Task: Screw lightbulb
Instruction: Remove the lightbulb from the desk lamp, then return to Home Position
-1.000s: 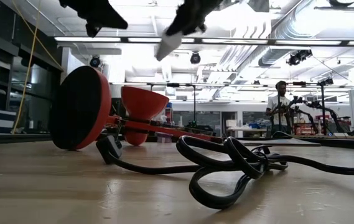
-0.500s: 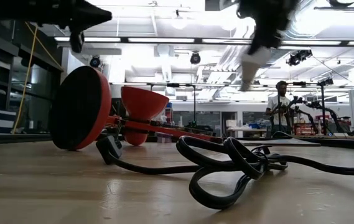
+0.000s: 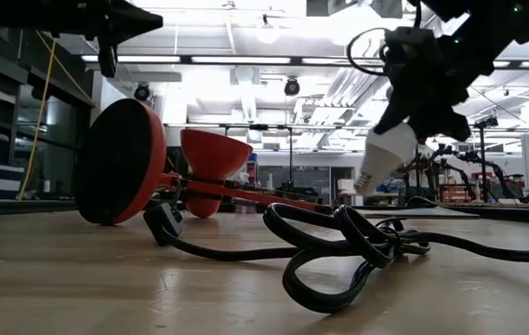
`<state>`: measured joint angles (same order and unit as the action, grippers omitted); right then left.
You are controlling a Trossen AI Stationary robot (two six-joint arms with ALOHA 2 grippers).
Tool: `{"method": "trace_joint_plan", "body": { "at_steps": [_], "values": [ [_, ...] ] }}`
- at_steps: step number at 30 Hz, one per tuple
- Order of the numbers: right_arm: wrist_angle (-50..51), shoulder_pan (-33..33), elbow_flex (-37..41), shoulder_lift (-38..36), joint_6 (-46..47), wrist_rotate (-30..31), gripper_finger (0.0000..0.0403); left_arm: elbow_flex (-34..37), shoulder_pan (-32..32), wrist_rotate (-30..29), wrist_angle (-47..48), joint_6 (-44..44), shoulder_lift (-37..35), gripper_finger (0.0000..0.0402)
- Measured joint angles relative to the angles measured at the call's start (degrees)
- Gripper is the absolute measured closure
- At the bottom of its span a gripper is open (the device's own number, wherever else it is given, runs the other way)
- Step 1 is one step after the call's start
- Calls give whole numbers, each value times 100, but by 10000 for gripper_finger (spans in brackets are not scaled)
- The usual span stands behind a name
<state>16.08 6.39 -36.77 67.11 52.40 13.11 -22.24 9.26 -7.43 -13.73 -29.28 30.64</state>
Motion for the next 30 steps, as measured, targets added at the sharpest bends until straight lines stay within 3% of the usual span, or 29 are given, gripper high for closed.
{"method": "trace_joint_plan", "body": {
  "at_steps": [9,13,17,21,24,30],
  "values": [
    [190,-115,21,76,-361,-319,227,0,4,-326,6,-118,8,402],
    [189,-265,21,83,-834,-761,174,0,4,-353,25,-111,8,402],
    [301,-374,-30,76,-1273,-795,100,0,9,-358,53,-67,8,402],
    [589,-701,-299,-24,-1813,-969,65,0,9,-182,83,-77,-62,402],
    [545,-754,-648,-363,-2671,-572,62,-4,-55,-169,413,-213,-243,402],
    [1158,-756,-1216,-1177,-3974,884,61,-7,-401,-157,1201,137,-703,402]
  ]
}}
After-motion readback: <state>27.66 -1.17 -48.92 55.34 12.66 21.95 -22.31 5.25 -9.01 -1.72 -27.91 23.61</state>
